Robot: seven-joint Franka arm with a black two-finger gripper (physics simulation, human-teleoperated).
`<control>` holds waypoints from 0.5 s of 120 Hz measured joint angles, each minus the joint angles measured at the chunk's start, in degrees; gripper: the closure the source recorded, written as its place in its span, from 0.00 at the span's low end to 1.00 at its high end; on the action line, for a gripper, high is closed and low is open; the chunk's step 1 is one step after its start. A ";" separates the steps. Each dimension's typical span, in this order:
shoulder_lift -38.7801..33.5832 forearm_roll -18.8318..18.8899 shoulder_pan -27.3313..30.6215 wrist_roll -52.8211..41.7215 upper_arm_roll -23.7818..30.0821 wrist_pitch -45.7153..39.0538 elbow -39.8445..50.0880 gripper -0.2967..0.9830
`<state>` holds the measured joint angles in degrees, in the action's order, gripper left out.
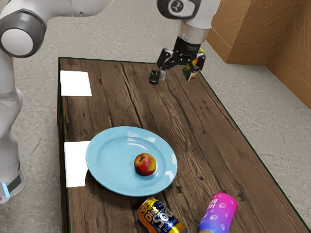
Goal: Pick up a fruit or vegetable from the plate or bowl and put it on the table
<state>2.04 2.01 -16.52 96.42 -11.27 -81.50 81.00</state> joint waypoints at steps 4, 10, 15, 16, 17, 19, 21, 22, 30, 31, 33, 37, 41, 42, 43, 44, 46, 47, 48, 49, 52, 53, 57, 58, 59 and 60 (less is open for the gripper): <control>0.07 -1.31 -1.06 1.96 -0.34 0.01 0.01 0.23; 0.22 -2.80 -1.82 4.69 -0.49 0.00 -0.01 0.23; 0.31 -4.52 -1.61 6.36 -0.23 -0.01 -0.02 0.23; 0.34 -5.05 -1.52 6.52 -0.18 -0.02 -0.02 0.23; 0.46 -5.68 -1.41 6.60 -0.15 -0.03 -0.03 0.23; 0.70 -7.12 -1.23 6.57 -0.17 -0.06 -0.03 0.23; 0.85 -8.48 -1.04 6.48 -0.21 -0.09 -0.02 0.23; 0.91 -9.08 -0.93 6.42 -0.22 -0.10 -0.02 0.23; 2.09 -12.04 0.31 4.62 -0.22 -0.09 0.02 0.23; 2.42 -12.08 0.48 4.16 -0.22 -0.09 0.03 0.23; 3.05 -11.61 0.78 3.02 -0.23 -0.08 0.04 0.23; 4.33 -10.54 1.26 0.49 -0.20 -0.08 0.05 0.23; 5.99 -9.70 1.42 -2.27 -0.15 -0.09 0.02 0.23; 6.62 -9.52 1.41 -3.03 -0.14 -0.11 0.00 0.23; 7.17 -9.35 1.36 -3.78 -0.13 -0.12 -0.02 0.23; 7.75 -9.19 1.30 -4.52 -0.10 -0.16 -0.02 0.23; 8.73 -8.91 1.01 -5.98 -0.08 -0.25 -0.02 0.23; 9.13 -8.78 0.75 -6.69 -0.08 -0.30 -0.01 0.23; 9.47 -8.67 0.43 -7.40 -0.08 -0.35 0.00 0.23; 9.77 -8.56 0.10 -8.09 -0.07 -0.40 0.01 0.23; 10.45 -8.27 -0.81 -10.18 -0.03 -0.61 0.14 0.23; 10.64 -8.19 -1.05 -10.88 -0.02 -0.69 0.18 0.23; 11.31 -7.91 -1.66 -13.71 0.03 -1.12 0.37 0.23; 11.43 -7.85 -1.75 -14.46 0.05 -1.23 0.42 0.23; 11.53 -7.79 -1.85 -15.21 0.08 -1.34 0.48 0.23; 11.60 -7.73 -1.96 -15.98 0.09 -1.45 0.56 0.23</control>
<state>13.64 -5.72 -18.48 80.44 -11.18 -82.96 81.55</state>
